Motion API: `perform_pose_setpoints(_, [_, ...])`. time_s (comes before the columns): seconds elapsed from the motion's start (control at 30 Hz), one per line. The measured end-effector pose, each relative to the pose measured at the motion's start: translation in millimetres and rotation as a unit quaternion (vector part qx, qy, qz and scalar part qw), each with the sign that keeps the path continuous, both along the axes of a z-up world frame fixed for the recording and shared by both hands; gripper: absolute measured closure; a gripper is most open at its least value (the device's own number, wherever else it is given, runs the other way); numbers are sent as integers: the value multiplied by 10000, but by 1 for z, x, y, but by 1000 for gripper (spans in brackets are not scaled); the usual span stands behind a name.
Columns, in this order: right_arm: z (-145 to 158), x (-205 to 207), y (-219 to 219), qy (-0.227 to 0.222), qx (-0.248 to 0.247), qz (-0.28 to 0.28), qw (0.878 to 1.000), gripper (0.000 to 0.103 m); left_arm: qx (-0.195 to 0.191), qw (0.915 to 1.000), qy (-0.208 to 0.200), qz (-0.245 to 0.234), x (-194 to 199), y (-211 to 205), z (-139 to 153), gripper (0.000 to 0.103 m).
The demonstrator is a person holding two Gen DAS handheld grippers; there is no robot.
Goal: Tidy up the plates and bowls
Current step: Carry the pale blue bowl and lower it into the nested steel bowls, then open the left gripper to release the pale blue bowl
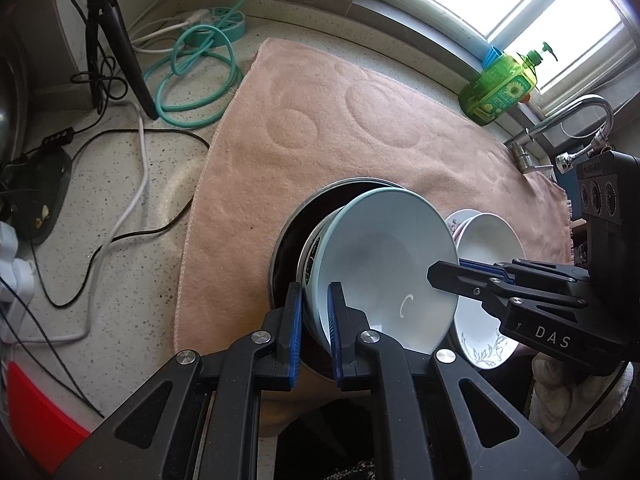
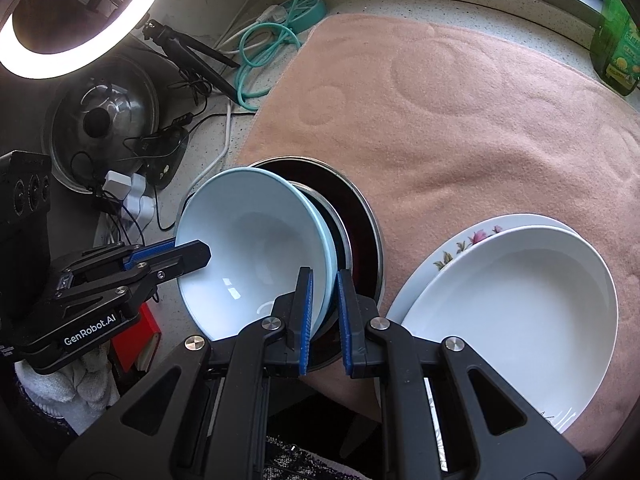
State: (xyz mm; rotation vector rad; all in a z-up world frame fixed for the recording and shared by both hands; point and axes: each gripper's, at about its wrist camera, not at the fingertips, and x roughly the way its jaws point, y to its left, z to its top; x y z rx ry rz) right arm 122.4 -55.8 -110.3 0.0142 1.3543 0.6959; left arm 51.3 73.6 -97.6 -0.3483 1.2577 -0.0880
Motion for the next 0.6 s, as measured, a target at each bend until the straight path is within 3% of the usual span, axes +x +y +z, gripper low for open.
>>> perform_pose_setpoints(0.37, [0, 0, 0, -9, -24, -48, 10000, 88, 67, 10000, -37, -30, 3, -1, -2, 93])
perform_pose_setpoints(0.47, [3, 0, -1, -60, 14, -28, 10000, 83, 71, 9999, -82, 15, 3, 1, 1, 91])
perform_pose_setpoints(0.5, [4, 0, -2, -98, 23, -20, 9999, 78, 55, 9999, -110, 33, 3, 2, 2, 91])
perform_pose_setpoints(0.6, [10, 0, -3, -235, 81, -36, 9997, 49, 21, 9998, -180, 100, 1, 6, 5, 91])
